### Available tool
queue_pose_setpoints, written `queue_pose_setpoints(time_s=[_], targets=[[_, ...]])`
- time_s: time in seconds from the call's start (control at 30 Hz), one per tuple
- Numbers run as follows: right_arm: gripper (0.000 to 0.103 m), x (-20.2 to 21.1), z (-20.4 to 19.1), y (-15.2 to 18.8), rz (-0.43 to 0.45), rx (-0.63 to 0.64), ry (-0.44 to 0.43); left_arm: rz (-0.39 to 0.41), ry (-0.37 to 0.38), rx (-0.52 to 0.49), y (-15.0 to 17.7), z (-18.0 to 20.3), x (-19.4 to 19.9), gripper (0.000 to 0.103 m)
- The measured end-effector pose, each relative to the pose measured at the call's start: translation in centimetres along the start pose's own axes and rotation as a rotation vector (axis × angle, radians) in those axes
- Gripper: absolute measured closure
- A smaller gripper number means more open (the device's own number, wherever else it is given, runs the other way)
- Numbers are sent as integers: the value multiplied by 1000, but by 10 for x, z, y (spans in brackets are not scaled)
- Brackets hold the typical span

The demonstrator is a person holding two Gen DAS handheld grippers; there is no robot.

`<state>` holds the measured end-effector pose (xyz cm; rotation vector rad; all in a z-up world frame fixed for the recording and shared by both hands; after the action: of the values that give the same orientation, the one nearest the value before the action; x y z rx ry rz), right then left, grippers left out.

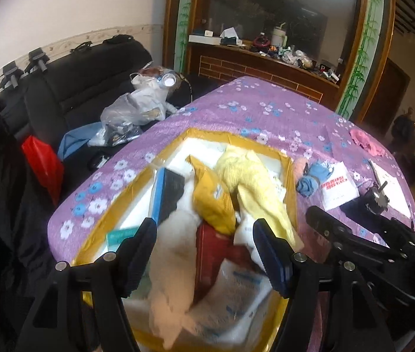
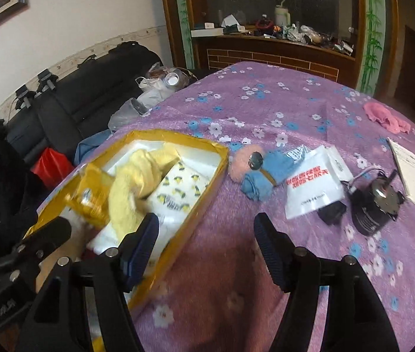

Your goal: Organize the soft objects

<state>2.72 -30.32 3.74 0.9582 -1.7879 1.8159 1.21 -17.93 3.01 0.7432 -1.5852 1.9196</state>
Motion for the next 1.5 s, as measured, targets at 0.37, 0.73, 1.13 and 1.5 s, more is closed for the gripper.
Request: queue_pose_setpoints(time_s=[0.37,0.73,1.13,1.5], targets=[[29,39,3,19,32,7,-13,33,-25,-8,15,19,43,32],[27,58,12,25,50,-15,-21,39,-21,-20,18,31,64,32],[27,52,18,31,30,-23,-3,52,-81,-22,20,31,57,32],[27,37,9,35,-1,-7,4,20,-103,-45,24,23,41,32]])
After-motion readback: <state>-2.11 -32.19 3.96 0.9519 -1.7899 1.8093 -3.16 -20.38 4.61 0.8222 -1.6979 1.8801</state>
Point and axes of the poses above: each gripper's, at about its wrist camera, not at the fingertips, and x roughly against the way its jaws point, z to its right, y to its underside, the point moved 3 cm from there along -x, roughly the way its jaws point, and after that the axes turned 2 degrees about y, right-handed, at the moved point
